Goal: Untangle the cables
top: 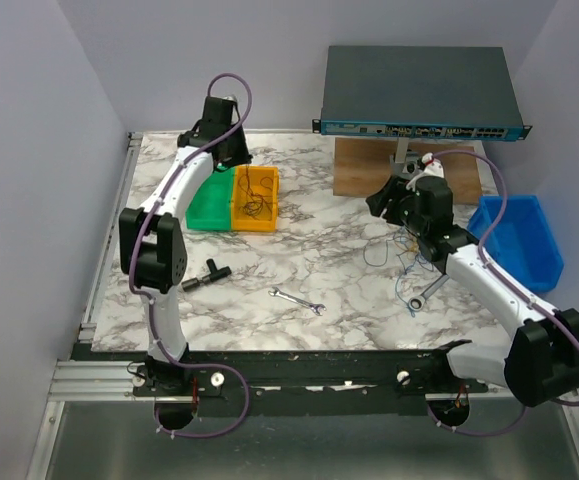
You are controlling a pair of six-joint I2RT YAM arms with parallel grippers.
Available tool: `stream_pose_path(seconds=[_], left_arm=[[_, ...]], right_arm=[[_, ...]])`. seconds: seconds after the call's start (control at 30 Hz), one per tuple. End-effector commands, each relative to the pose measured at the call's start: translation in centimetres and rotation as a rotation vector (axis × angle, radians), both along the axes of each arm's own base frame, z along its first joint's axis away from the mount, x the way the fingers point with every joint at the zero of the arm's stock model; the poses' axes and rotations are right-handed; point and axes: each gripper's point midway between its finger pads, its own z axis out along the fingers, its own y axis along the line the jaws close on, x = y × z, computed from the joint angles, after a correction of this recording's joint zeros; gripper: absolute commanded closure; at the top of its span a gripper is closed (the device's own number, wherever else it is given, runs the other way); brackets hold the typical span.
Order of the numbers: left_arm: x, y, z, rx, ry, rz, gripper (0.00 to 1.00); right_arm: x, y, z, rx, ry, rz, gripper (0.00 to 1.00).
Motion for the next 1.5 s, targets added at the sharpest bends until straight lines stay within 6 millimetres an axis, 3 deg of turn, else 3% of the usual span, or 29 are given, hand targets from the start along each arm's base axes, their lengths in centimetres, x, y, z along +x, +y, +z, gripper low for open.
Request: stream_pose_path(seconds=[0.0, 0.13, 0.27, 0.4, 0.5, 0.6, 0.7, 0.8, 0.93, 1.03, 1.17, 1.23, 1.33, 1.4, 1.47], left_arm=[[2.5, 0.9, -2.4, 0.123, 0.032, 0.059, 1.0], [2.7, 0.3, -5.1, 0.136, 0.109, 0.02, 1.0], [1.7, -0.8, -7.4, 0.125, 0.168, -0.044, 1.0], [0.0, -0.9, -9.3, 0.121, 0.205, -0.058, 0.97], [-0.8, -1.2, -8.4, 0.107, 0.163, -0.065, 0.89], [-1.2, -1.3, -7.2, 0.1, 0.137, -0.076, 0.71], [-2.1, -1.6, -5.6, 0.102, 0.088, -0.088, 0.51], [-3.2, -2.1, -3.7, 0.078, 0.013, -0.097, 0.33], [-4.6, -2.8, -1.2, 0.045, -0.076, -0.121, 0.24], [-6.3, -3.4, 0.2, 0.013, -0.12, -0.141, 0.18], [-9.6, -5.0, 3.0, -0.039, -0.223, -0.193, 0.13], [-11.4, -6.1, 3.3, -0.055, -0.246, -0.22, 0.12], [-14.1, -7.7, 2.6, -0.09, -0.257, -0.272, 0.12], [-15.5, -8.5, 2.1, -0.106, -0.259, -0.298, 0.12], [-16.4, -9.1, 1.7, -0.119, -0.262, -0.323, 0.13]], right_arm=[[-1.0, -0.7, -0.5, -0.02, 0.015, -0.02, 0.38], [-1.9, -1.9, -1.8, -0.02, 0.051, -0.086, 0.37], [-2.9, -4.8, -4.0, -0.024, 0.159, -0.285, 0.37], [-4.2, -7.5, -4.9, -0.075, 0.231, -0.44, 0.23], [-5.1, -9.1, -4.9, -0.101, 0.227, -0.512, 0.14], [-6.6, -11.7, -5.7, -0.121, 0.25, -0.662, 0.0], [-7.9, -13.7, -6.4, -0.128, 0.283, -0.739, 0.0], [-8.3, -14.1, -7.4, -0.091, 0.317, -0.73, 0.0], [-8.0, -14.1, -9.3, -0.08, 0.372, -0.712, 0.01], [-7.2, -13.1, -10.8, -0.062, 0.407, -0.66, 0.11], [-6.4, -9.4, -14.4, 0.0, 0.512, -0.477, 0.24], [-6.3, -8.3, -16.1, 0.021, 0.561, -0.441, 0.3], [-6.2, -5.7, -17.3, 0.056, 0.582, -0.345, 0.48], [-6.1, -2.8, -17.1, 0.083, 0.572, -0.243, 0.69], [-6.7, 0.2, -16.8, 0.114, 0.58, -0.179, 0.8]])
